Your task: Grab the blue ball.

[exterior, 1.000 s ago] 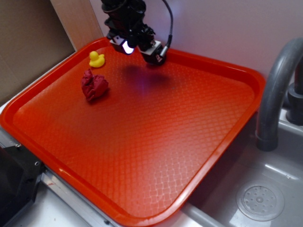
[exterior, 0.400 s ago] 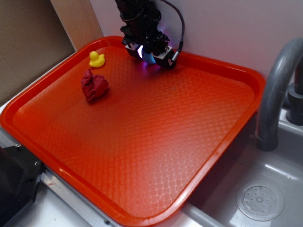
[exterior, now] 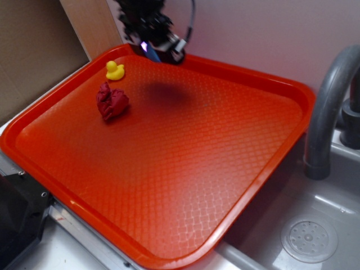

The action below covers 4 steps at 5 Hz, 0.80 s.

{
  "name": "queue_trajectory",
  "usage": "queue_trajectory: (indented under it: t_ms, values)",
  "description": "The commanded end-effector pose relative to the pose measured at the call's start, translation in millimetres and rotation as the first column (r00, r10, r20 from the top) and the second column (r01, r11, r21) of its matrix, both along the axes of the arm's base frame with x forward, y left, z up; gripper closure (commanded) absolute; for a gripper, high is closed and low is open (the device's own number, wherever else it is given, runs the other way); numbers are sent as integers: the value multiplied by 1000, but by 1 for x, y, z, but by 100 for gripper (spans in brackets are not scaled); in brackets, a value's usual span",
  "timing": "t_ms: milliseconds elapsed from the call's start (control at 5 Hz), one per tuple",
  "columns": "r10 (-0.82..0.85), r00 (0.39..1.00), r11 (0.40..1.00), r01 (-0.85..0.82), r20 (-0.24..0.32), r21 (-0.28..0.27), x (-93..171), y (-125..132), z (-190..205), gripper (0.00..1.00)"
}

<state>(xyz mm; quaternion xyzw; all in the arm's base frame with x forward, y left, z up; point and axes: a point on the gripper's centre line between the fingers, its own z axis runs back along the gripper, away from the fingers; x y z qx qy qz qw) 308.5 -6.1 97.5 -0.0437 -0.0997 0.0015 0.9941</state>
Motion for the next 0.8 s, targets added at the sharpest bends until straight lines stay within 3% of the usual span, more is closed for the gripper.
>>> queue_trajectory:
  t_ms: [0, 200, 600]
  values:
    - [-162, 985, 987, 162, -60, -12, -64, -3, 89, 100]
    - [-177, 984, 984, 177, -16, 5, -81, -15, 96, 100]
    - [-175, 984, 984, 177, -32, 37, -84, -25, 84, 100]
